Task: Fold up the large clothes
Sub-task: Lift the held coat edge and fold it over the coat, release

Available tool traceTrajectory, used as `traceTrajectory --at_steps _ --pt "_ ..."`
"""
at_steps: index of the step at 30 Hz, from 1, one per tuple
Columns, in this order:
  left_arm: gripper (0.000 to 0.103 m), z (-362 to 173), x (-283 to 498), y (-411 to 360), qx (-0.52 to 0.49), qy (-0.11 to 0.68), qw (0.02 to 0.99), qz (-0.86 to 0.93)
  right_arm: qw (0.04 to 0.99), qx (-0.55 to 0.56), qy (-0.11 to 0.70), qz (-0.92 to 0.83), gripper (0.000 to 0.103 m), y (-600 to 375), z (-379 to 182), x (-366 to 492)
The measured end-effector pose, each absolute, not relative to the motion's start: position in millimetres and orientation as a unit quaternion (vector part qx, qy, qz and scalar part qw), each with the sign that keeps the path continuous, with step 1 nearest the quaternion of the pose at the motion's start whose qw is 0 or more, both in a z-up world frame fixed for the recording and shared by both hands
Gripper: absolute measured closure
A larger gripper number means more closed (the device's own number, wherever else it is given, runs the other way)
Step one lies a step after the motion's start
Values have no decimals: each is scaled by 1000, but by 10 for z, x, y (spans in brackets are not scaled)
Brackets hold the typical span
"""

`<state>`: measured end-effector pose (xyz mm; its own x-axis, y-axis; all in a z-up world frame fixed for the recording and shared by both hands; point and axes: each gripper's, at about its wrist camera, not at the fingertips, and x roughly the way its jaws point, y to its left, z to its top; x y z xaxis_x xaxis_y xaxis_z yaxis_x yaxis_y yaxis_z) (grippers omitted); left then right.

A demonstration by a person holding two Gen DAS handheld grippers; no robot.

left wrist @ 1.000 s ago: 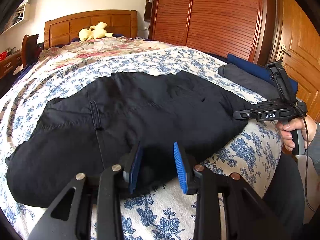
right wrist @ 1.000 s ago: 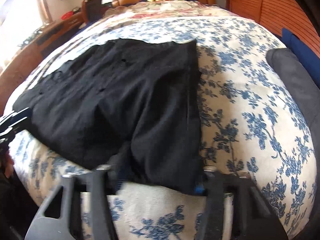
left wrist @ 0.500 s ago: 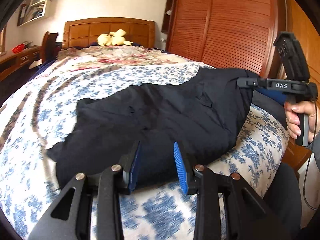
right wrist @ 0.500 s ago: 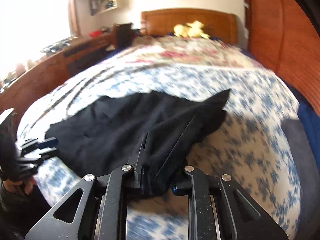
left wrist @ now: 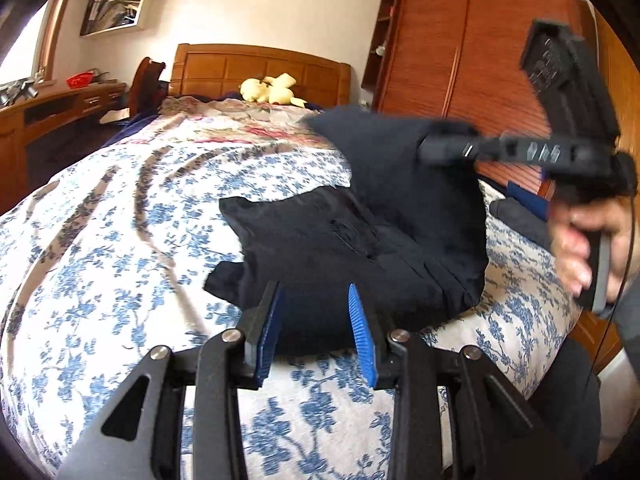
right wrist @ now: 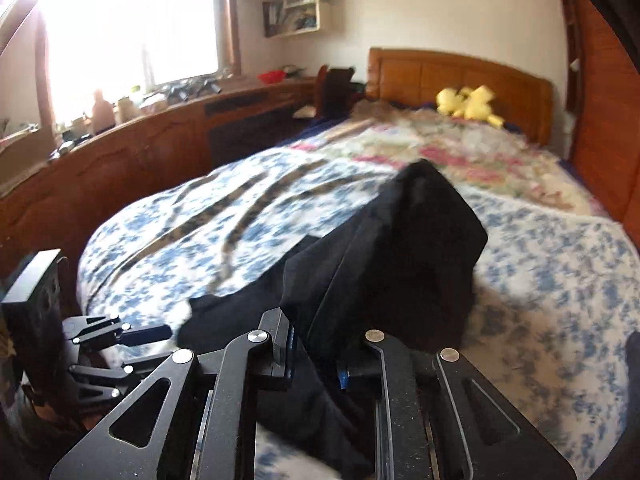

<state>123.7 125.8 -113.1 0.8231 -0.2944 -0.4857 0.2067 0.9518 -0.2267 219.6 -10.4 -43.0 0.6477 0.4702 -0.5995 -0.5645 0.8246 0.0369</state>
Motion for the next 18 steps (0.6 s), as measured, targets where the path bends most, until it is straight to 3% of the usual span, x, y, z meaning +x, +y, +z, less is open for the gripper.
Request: traceTrajectory --at_steps 2,4,6,18 --pt "70 -1125 1218 1313 -89 264 952 -130 900 -83 321 284 83 40 -564 2189" --pt "69 -1123 1201 1353 -92 263 952 -129 889 -81 334 304 63 128 -678 2172" --pt "69 -1125 1201 1363 -90 264 952 -127 884 -76 334 319 52 174 -691 2116" --pt "68 -1115 1256 1245 -82 265 952 -132 923 -71 281 255 51 -458 -373 2036"
